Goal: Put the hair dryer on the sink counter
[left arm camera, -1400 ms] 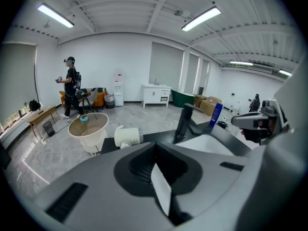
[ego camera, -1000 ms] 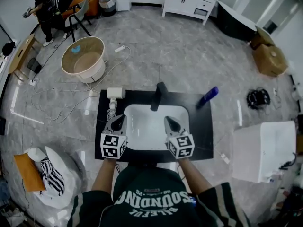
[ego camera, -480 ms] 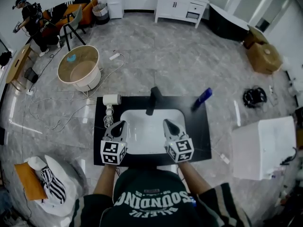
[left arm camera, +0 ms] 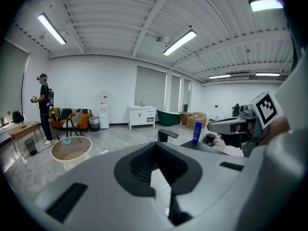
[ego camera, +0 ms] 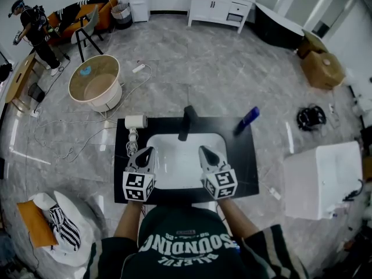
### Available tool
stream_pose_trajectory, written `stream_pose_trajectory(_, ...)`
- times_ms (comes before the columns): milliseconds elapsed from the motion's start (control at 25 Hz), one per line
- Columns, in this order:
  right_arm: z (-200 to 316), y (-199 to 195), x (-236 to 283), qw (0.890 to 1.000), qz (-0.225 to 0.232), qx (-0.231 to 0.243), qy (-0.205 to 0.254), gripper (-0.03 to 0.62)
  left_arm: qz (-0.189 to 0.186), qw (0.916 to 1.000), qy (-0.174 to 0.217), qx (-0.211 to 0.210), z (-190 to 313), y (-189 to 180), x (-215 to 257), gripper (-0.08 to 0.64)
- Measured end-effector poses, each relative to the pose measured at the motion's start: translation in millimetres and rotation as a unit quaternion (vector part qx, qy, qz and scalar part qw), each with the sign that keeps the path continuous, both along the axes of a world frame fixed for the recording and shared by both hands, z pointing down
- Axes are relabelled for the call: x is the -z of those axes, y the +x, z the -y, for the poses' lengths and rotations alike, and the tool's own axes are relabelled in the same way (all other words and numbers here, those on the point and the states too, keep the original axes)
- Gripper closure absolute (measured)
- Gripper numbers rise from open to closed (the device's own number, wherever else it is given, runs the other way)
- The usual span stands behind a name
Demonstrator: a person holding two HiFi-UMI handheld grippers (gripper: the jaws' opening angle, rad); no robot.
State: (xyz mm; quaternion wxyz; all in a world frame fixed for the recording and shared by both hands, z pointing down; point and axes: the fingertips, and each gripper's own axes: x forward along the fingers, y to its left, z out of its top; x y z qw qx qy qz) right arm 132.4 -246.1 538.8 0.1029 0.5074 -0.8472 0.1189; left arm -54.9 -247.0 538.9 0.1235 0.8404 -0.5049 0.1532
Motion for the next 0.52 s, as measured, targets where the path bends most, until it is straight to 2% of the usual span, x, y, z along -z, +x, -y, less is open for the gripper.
stream_pose_trajectory(520, 1.2, -8.2, 0.6, 1.0, 0.003, 0.005, -0.001, 0.592, -0.005, 1.0, -0.008, 0.0, 0.3, -3.1, -2.5, 0.558)
